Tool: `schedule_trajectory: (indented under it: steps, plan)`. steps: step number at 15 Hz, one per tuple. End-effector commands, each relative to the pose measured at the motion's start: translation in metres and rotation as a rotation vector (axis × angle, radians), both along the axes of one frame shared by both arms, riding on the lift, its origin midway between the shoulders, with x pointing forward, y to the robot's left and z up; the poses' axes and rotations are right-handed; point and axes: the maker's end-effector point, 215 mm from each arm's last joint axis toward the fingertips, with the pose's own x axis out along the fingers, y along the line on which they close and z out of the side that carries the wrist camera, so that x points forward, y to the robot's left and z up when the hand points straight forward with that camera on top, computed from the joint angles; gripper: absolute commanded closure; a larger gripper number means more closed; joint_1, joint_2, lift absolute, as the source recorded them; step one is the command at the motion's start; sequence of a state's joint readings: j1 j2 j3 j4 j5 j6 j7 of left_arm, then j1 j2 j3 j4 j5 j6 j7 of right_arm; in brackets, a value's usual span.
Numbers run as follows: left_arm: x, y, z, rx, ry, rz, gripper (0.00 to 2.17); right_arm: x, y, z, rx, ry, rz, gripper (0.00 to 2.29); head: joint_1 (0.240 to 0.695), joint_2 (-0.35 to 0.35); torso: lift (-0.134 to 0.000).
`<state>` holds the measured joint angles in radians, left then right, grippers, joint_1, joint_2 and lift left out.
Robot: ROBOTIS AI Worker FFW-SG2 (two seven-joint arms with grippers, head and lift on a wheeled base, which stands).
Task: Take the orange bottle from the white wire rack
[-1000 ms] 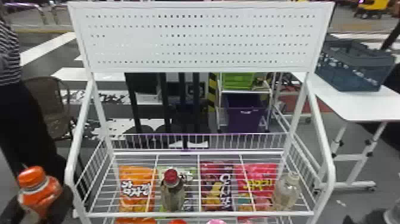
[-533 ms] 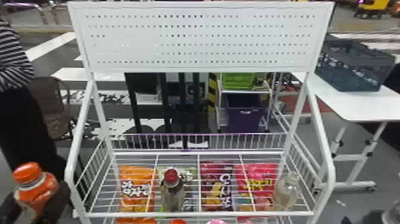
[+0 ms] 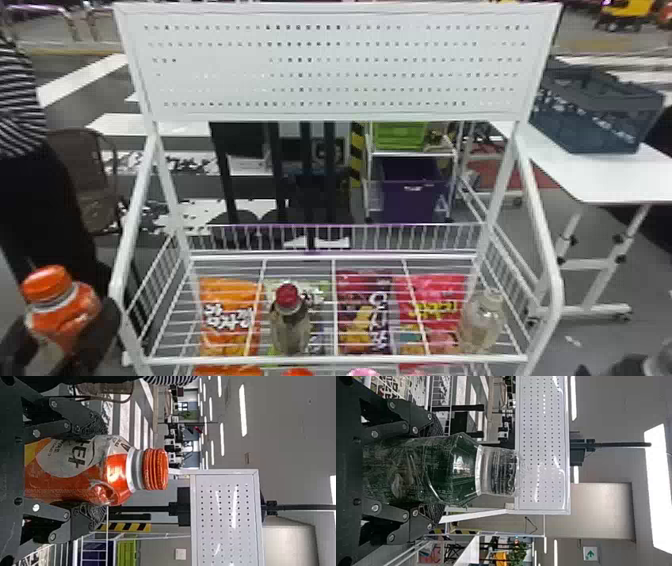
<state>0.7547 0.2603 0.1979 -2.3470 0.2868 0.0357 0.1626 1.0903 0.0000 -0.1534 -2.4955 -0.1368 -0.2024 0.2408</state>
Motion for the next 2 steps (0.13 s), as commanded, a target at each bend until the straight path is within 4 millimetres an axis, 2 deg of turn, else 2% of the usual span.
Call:
schedule_trajectory:
  steps: [1, 2]
  plan:
    - [0.0001, -0.0003, 0.0007, 0.000, -0.001, -0.001, 2.09, -0.0009, -0.0002, 0.0003, 0.001, -0.001, -0.001, 0.95, 0.499, 0.000, 0.000]
    - [0.0001, -0.0006, 0.0015, 0.000, -0.002, -0.001, 2.09, -0.0012, -0.0001, 0.0016, 0.001, -0.004, -0.001, 0.95, 0.499, 0.000, 0.000]
